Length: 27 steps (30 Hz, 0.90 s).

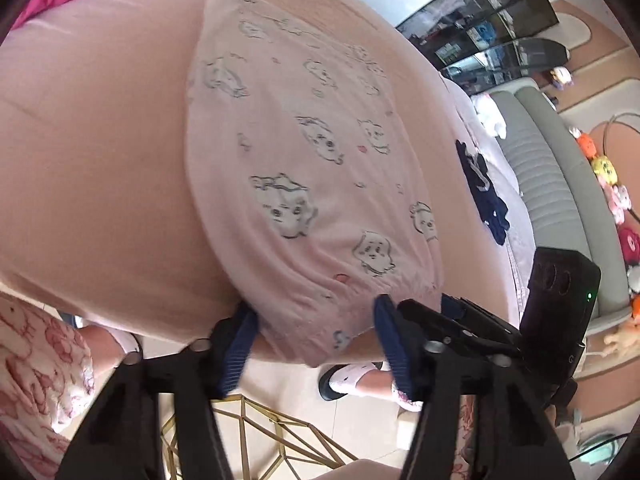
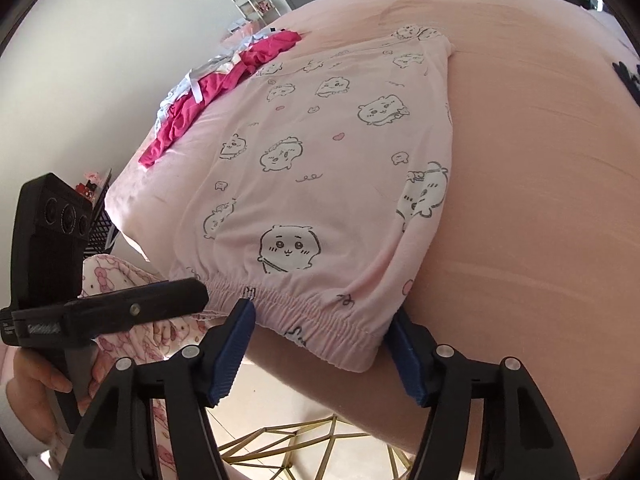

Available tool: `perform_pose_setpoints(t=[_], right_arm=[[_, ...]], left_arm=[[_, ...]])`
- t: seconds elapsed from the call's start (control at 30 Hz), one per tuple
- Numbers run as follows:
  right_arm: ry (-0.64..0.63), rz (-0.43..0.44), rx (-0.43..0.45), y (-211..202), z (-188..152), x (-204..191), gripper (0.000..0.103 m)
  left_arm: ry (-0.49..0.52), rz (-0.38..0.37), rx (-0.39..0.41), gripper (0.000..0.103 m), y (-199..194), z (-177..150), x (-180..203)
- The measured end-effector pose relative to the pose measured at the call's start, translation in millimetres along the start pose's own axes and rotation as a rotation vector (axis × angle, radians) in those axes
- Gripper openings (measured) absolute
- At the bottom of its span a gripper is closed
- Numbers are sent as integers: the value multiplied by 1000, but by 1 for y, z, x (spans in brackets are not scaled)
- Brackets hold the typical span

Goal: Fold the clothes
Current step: 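Pinch the elastic cuff end with the left gripper and straighten it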

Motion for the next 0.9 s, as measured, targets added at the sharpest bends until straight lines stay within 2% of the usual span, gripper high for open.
perform_pose_setpoints(t=[0.07, 0.13, 0.17, 0.37, 0.43, 0.53, 0.6, 0.63, 0.67, 0.77, 0.83, 0.9], right_arm=[[18, 13, 6, -2, 0, 5, 55], [47, 27, 7, -3, 1, 9, 44], [60, 38, 6, -4, 1, 10, 42], [90, 61, -5, -4, -1, 11, 39], [102, 76, -7, -2, -2, 12, 43], [114, 96, 1, -1, -2, 13, 43], [112, 90, 2, -4, -1, 10, 37], [106, 84, 5, -7, 0, 7, 25], [97, 88, 18, -11, 2, 3, 20], [69, 96, 42, -21, 7, -7, 18], [56, 81, 20, -16, 6, -5, 18], [103, 79, -33, 0, -1, 7, 19]], left_arm=[[-51, -49, 9, 33, -3, -1, -9], [-40, -46, 3, 33, -3, -2, -7], [-34, -44, 0, 33, -3, -2, -6], [-47, -52, -11, 34, -4, -1, -4], [-18, -29, -6, 29, -4, -3, -1], [-6, -25, 8, 22, -4, -2, 1], [27, -20, 27, 18, -8, 1, 7], [55, -7, 34, 16, -11, 2, 12], [74, -5, 42, 16, -14, 3, 17], [116, 3, 50, 15, -19, 5, 26], [96, 6, 28, 15, -13, 2, 20], [33, -18, 1, 17, -6, -2, 10]])
Point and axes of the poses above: each gripper's, at about its wrist camera, not at the fingertips, and y roughly the way its jaws point, x to its right, z to its top, the point moved 8 cm from there along y, roughly the way its jaws point, and after that the axes turned 10 degrees about y, right-handed, at the moved point
